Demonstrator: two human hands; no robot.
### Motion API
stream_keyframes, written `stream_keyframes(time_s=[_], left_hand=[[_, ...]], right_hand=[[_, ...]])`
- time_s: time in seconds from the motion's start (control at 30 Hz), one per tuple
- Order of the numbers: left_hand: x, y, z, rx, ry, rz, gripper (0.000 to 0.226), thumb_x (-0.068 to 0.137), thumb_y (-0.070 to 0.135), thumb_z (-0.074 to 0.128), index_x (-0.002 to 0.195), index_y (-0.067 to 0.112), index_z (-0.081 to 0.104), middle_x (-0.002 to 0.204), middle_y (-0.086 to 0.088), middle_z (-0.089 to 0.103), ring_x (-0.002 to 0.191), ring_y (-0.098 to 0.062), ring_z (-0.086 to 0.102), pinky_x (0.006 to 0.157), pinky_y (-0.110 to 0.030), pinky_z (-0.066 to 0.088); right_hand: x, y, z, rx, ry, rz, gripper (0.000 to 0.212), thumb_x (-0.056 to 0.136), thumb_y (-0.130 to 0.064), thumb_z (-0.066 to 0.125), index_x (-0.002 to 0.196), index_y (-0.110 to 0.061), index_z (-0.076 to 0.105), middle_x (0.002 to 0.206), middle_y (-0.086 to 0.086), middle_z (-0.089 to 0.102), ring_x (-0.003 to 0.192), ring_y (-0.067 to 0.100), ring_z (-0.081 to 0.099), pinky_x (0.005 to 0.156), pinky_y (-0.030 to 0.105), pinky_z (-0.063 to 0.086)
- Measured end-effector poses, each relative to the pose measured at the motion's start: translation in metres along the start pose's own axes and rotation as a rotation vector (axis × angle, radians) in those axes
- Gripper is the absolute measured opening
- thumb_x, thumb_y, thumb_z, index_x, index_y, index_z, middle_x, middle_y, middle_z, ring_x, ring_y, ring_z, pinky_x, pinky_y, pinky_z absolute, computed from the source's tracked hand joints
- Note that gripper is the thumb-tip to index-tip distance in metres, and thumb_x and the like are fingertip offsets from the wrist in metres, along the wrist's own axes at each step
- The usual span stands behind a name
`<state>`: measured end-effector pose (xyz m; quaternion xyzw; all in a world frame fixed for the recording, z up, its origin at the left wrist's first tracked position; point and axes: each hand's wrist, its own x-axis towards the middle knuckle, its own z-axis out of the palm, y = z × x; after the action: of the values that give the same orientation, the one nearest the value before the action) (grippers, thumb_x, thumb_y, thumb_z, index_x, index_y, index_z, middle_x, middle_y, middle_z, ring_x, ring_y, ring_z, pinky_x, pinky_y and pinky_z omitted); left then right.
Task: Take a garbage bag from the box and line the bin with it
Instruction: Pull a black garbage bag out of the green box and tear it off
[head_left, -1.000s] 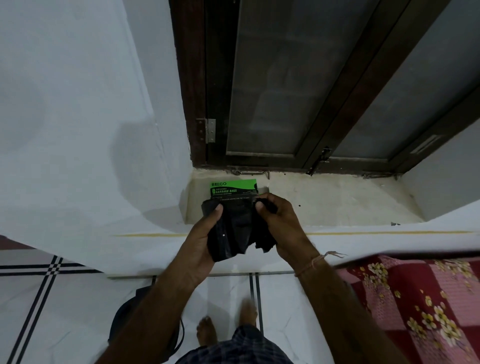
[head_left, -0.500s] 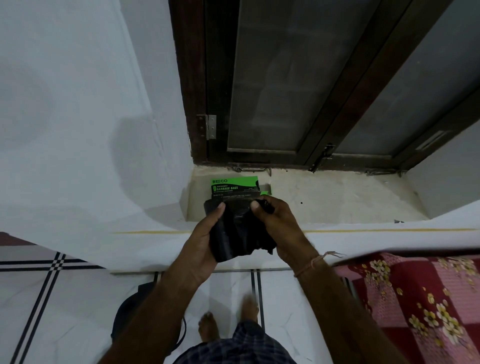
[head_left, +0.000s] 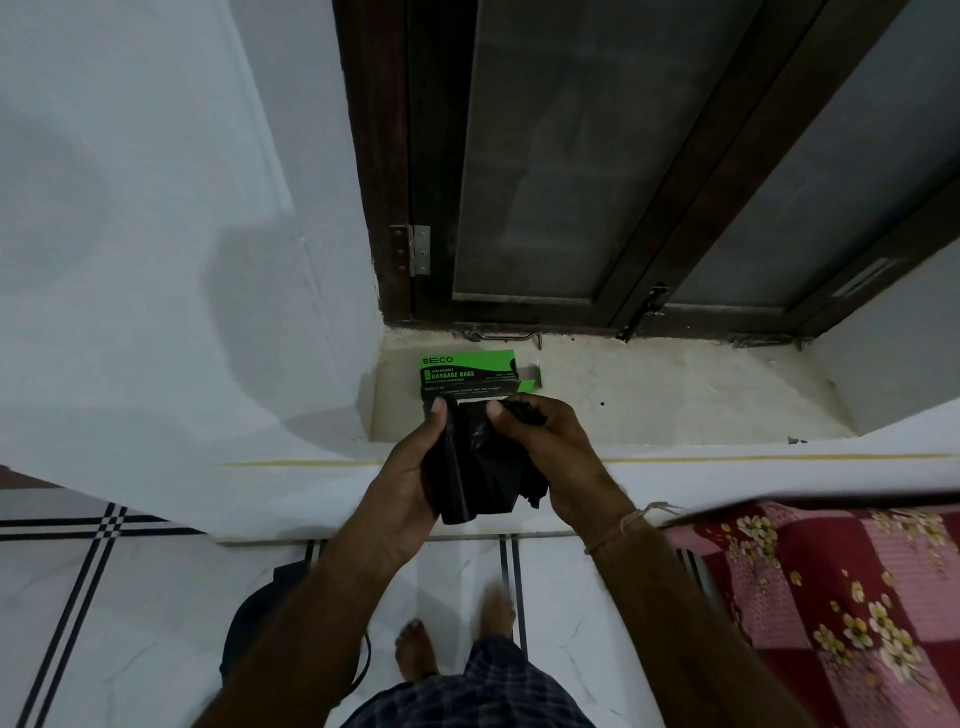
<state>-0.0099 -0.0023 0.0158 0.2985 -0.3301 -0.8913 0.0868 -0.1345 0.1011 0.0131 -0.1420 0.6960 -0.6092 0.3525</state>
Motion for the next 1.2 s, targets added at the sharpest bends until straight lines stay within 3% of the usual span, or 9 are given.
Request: stream_keyframes(time_s=[0.07, 0.27, 0.4, 0.57, 0.63, 0.73, 0.97, 1.07, 1.2], left_hand=[[0.0, 0.001, 0.0, 0.001, -0.003, -0.004, 0.045, 0.106, 0.047, 0.043, 0.13, 0.021, 0.069, 0.13, -0.012, 0.072, 0.119, -0.027, 0.07, 0.101, -0.046, 0.052], [0.003, 0.0, -0.004, 0.013, -0.02, -0.002, 0.053, 0.105, 0.054, 0.039, 0.14, 0.021, 0.061, 0.135, -0.012, 0.07, 0.123, -0.03, 0.068, 0.092, -0.045, 0.059], [0.005, -0.003, -0.005, 0.037, -0.027, 0.009, 0.048, 0.106, 0.049, 0.039, 0.135, 0.02, 0.065, 0.13, -0.014, 0.072, 0.111, -0.028, 0.073, 0.085, -0.042, 0.061], [0.011, -0.006, -0.004, 0.104, -0.021, 0.065, 0.045, 0.106, 0.043, 0.045, 0.14, 0.018, 0.061, 0.124, -0.006, 0.074, 0.11, -0.024, 0.071, 0.091, -0.039, 0.057], [0.013, -0.009, -0.002, 0.11, -0.012, 0.077, 0.045, 0.104, 0.043, 0.049, 0.136, 0.015, 0.064, 0.107, -0.002, 0.076, 0.091, -0.017, 0.071, 0.078, -0.035, 0.057], [0.016, -0.014, 0.006, 0.091, 0.027, 0.096, 0.041, 0.1, 0.042, 0.054, 0.128, 0.015, 0.069, 0.106, -0.007, 0.073, 0.086, -0.019, 0.069, 0.076, -0.039, 0.056], [0.034, -0.019, 0.026, -0.051, 0.106, 0.091, 0.046, 0.1, 0.032, 0.055, 0.138, 0.007, 0.061, 0.137, -0.022, 0.065, 0.128, -0.038, 0.062, 0.112, -0.055, 0.045], [0.043, -0.024, 0.038, -0.158, 0.143, 0.065, 0.053, 0.094, 0.032, 0.058, 0.14, 0.003, 0.059, 0.136, -0.025, 0.064, 0.124, -0.04, 0.063, 0.109, -0.056, 0.047], [0.056, -0.031, 0.052, -0.214, 0.197, 0.104, 0.054, 0.091, 0.033, 0.059, 0.135, 0.001, 0.06, 0.123, -0.022, 0.071, 0.111, -0.035, 0.071, 0.095, -0.048, 0.056]], right_hand=[[0.001, 0.001, -0.002, 0.035, 0.007, 0.012, 0.024, 0.097, -0.023, 0.071, 0.099, 0.0, 0.075, 0.105, 0.034, 0.072, 0.09, 0.055, 0.07, 0.083, 0.078, 0.048], [0.007, 0.003, -0.005, 0.007, 0.055, -0.037, 0.016, 0.1, -0.005, 0.063, 0.107, 0.006, 0.072, 0.11, 0.028, 0.075, 0.095, 0.029, 0.073, 0.084, 0.034, 0.061], [0.01, 0.001, -0.005, 0.016, 0.039, -0.016, 0.019, 0.104, -0.007, 0.056, 0.105, -0.008, 0.075, 0.107, 0.015, 0.077, 0.097, 0.027, 0.074, 0.085, 0.03, 0.062], [0.007, 0.003, -0.004, 0.031, -0.092, 0.0, 0.036, 0.101, -0.032, 0.064, 0.116, -0.002, 0.075, 0.108, 0.028, 0.076, 0.094, 0.036, 0.075, 0.086, 0.047, 0.06], [0.008, 0.002, -0.005, 0.003, -0.095, -0.024, 0.031, 0.095, -0.027, 0.073, 0.111, -0.002, 0.076, 0.098, 0.034, 0.073, 0.076, 0.038, 0.069, 0.07, 0.052, 0.058], [0.014, 0.002, -0.008, 0.066, -0.055, -0.067, 0.012, 0.092, -0.013, 0.076, 0.1, -0.004, 0.079, 0.088, 0.028, 0.075, 0.077, 0.043, 0.065, 0.07, 0.062, 0.056], [0.024, 0.001, -0.017, 0.193, -0.092, -0.101, 0.007, 0.094, -0.002, 0.069, 0.093, 0.002, 0.074, 0.087, 0.016, 0.075, 0.082, 0.024, 0.072, 0.077, 0.033, 0.06], [0.027, 0.001, -0.021, 0.277, -0.089, -0.08, 0.025, 0.096, 0.0, 0.065, 0.079, -0.014, 0.077, 0.075, 0.006, 0.075, 0.074, 0.02, 0.07, 0.074, 0.03, 0.059], [0.031, 0.002, -0.026, 0.392, -0.047, -0.022, 0.017, 0.098, -0.004, 0.064, 0.083, -0.005, 0.072, 0.074, 0.006, 0.075, 0.073, 0.02, 0.072, 0.073, 0.03, 0.059]])
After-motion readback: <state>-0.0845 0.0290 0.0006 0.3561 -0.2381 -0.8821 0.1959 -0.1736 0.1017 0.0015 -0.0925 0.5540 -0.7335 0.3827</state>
